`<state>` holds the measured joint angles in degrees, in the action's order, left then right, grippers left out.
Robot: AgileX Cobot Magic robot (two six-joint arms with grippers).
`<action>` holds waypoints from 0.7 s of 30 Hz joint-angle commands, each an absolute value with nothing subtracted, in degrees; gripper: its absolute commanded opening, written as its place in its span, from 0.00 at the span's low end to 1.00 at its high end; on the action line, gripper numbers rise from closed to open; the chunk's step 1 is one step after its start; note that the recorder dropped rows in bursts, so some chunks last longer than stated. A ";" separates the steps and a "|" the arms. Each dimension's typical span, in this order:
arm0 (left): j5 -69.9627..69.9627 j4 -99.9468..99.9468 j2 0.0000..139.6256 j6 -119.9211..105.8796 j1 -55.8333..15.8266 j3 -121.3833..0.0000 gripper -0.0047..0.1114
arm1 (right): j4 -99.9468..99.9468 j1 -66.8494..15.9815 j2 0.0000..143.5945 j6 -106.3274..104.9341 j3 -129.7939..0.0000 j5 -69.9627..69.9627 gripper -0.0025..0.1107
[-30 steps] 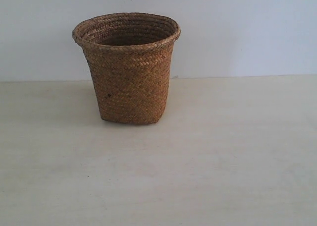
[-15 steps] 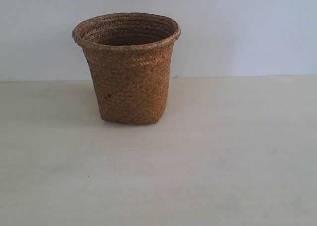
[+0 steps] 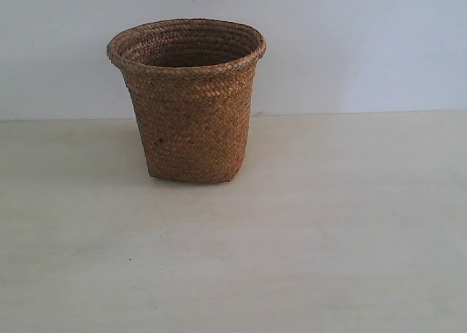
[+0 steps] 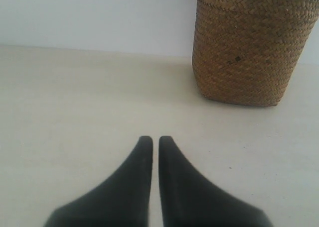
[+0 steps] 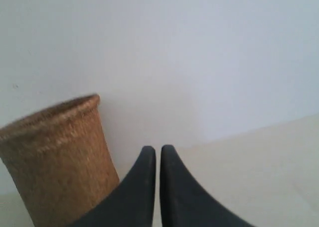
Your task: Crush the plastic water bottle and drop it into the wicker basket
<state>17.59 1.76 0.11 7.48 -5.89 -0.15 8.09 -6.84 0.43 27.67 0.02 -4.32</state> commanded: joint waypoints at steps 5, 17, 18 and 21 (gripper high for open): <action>17.67 2.03 0.00 7.97 -5.72 0.00 0.07 | 7.98 -6.33 0.00 29.85 0.00 -10.87 0.02; 17.67 2.03 0.00 7.97 -5.72 0.00 0.07 | 7.98 -6.33 0.00 28.43 0.00 -5.58 0.02; 17.67 2.03 0.00 7.97 -5.72 0.00 0.07 | 7.31 -6.33 0.00 27.00 0.00 -4.48 0.02; 17.67 2.03 0.00 7.97 -5.72 0.00 0.07 | 0.36 -6.33 0.00 14.36 0.00 0.00 0.02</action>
<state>17.59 1.76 0.11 7.48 -5.89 -0.15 5.06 -6.69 0.29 23.87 0.02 -3.62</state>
